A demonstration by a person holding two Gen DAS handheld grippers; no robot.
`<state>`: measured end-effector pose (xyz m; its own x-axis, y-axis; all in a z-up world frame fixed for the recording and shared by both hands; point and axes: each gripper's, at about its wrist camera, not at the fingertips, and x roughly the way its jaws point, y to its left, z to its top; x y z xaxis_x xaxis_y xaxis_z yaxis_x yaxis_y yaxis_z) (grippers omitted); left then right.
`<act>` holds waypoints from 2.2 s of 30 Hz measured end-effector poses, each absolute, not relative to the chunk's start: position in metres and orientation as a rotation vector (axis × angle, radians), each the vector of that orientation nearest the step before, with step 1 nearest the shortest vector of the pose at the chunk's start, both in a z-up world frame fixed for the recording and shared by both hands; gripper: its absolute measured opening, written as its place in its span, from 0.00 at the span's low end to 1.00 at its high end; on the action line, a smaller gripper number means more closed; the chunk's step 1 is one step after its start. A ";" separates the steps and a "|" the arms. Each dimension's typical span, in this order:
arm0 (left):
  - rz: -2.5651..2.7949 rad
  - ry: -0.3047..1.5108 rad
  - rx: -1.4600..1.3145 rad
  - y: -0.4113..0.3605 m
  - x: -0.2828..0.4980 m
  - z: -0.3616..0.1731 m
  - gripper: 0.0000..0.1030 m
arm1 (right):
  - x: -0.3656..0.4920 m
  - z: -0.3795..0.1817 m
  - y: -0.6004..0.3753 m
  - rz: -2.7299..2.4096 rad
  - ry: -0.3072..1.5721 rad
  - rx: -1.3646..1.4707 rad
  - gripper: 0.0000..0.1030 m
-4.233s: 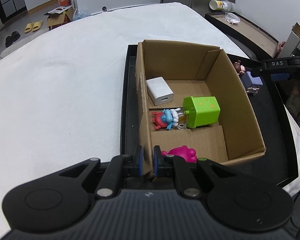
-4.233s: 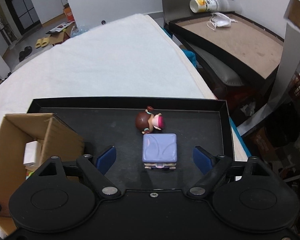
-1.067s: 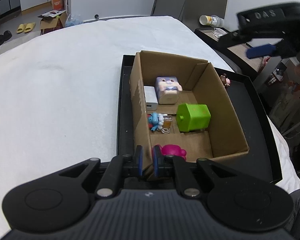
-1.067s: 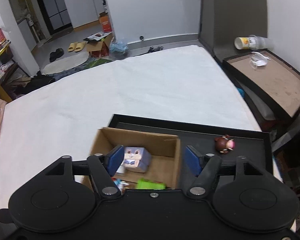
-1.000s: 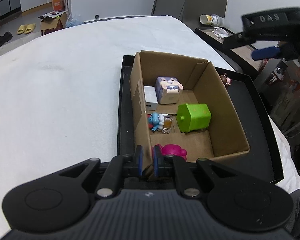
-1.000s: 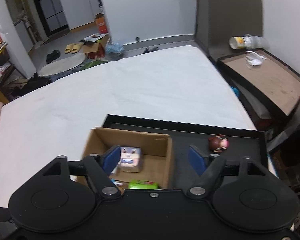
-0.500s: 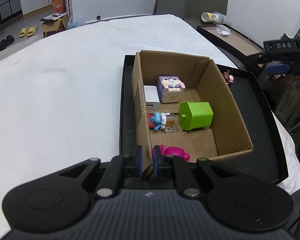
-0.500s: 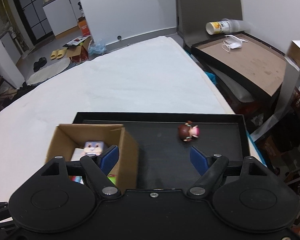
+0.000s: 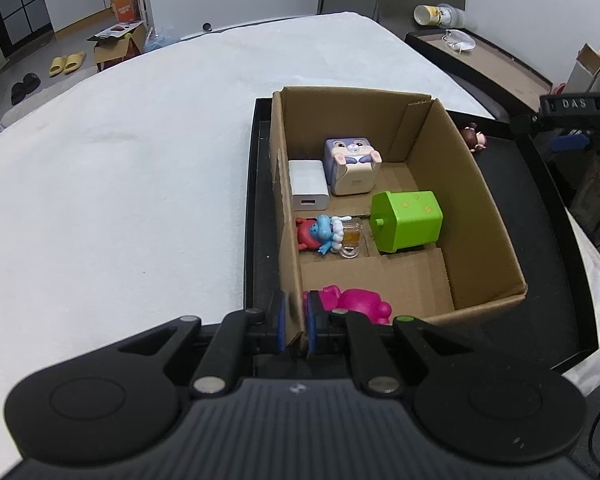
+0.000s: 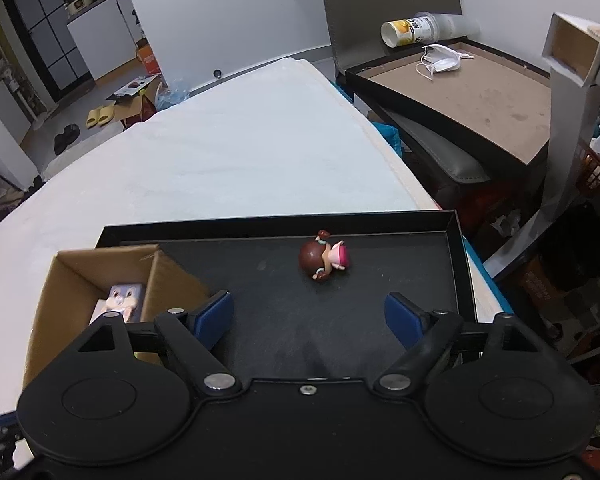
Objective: Organize rigid objects
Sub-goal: 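Move the right gripper to the brown-haired doll and grasp it, then carry the doll into the box and open the right gripper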
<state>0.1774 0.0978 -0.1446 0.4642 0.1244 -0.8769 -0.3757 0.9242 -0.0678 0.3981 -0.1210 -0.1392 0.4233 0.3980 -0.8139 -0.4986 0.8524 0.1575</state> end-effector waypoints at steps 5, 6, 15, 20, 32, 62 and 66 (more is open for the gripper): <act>0.329 1.062 -0.252 0.095 0.181 -0.147 0.09 | 0.416 -0.155 -0.117 0.557 0.994 -0.087 0.80; 0.332 1.063 -0.252 0.096 0.181 -0.147 0.09 | 0.419 -0.159 -0.116 0.562 0.998 -0.085 0.80; 0.363 1.093 -0.236 0.092 0.189 -0.150 0.09 | 0.444 -0.185 -0.104 0.587 1.018 -0.114 0.80; 0.372 1.102 -0.219 0.089 0.192 -0.152 0.09 | 0.458 -0.198 -0.099 0.580 1.032 -0.133 0.80; 0.365 1.101 -0.261 0.096 0.191 -0.154 0.09 | 0.462 -0.213 -0.082 0.582 1.077 -0.190 0.43; 0.253 1.046 -0.404 0.121 0.174 -0.154 0.11 | 0.363 -0.082 -0.052 0.669 0.964 -0.194 0.43; 0.245 1.040 -0.412 0.122 0.173 -0.153 0.12 | 0.352 -0.080 -0.036 0.688 0.956 -0.232 0.43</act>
